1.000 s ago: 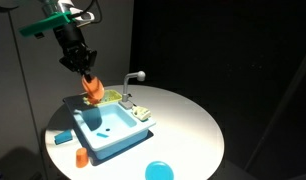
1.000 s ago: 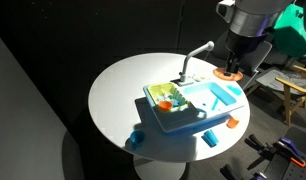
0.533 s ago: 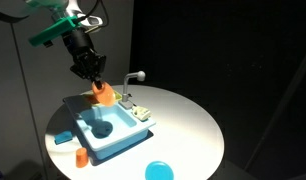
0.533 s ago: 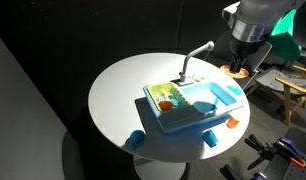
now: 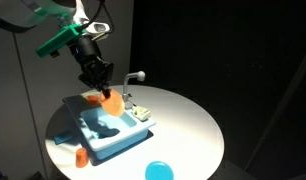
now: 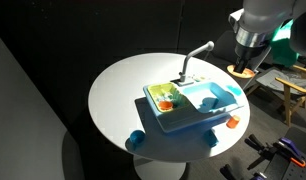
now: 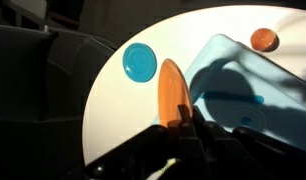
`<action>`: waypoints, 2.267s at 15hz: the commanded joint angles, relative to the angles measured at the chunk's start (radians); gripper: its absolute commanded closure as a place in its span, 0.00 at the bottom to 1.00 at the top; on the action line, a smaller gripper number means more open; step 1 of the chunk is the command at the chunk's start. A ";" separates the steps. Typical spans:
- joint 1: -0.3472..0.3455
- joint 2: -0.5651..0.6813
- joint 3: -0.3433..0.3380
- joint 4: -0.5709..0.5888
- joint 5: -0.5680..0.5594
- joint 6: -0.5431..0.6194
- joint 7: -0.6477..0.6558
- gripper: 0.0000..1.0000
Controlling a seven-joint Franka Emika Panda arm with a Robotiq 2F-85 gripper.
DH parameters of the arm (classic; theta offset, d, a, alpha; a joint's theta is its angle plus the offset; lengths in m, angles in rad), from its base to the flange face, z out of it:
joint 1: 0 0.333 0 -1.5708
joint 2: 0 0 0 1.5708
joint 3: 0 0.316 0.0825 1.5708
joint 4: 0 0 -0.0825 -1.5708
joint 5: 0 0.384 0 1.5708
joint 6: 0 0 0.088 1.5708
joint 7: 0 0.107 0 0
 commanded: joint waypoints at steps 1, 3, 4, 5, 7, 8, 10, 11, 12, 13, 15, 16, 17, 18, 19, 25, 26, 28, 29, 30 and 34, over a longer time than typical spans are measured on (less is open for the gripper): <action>-0.026 0.015 -0.026 -0.019 -0.060 0.044 0.063 0.99; -0.036 0.028 -0.040 -0.022 -0.086 0.060 0.088 0.99; -0.039 0.036 -0.046 -0.021 -0.097 0.069 0.100 0.99; -0.042 0.044 -0.053 -0.020 -0.112 0.077 0.113 0.99; -0.049 0.062 -0.065 -0.017 -0.138 0.094 0.133 0.99; -0.053 0.072 -0.071 -0.015 -0.154 0.104 0.143 0.99; -0.058 0.092 -0.084 -0.010 -0.183 0.125 0.164 0.99; -0.060 0.102 -0.090 -0.006 -0.202 0.137 0.177 0.99; -0.061 0.112 -0.096 -0.002 -0.218 0.148 0.187 0.99; -0.063 0.121 -0.103 0.000 -0.236 0.160 0.197 0.99; -0.067 0.140 -0.116 0.006 -0.270 0.182 0.219 0.99; -0.070 0.150 -0.124 0.009 -0.287 0.193 0.230 0.99; -0.073 0.160 -0.132 0.009 -0.303 0.203 0.241 0.99; -0.076 0.169 -0.141 0.010 -0.317 0.214 0.253 0.99; -0.080 0.178 -0.148 0.010 -0.329 0.222 0.263 0.99; -0.089 0.227 -0.191 0.006 -0.371 0.268 0.310 0.99; -0.090 0.234 -0.196 0.006 -0.373 0.275 0.318 0.99; -0.091 0.247 -0.206 0.007 -0.381 0.288 0.330 0.99; -0.092 0.253 -0.211 0.007 -0.388 0.293 0.337 0.99; -0.094 0.258 -0.216 0.008 -0.393 0.299 0.342 0.99; -0.102 0.274 -0.241 0.004 -0.431 0.324 0.363 0.99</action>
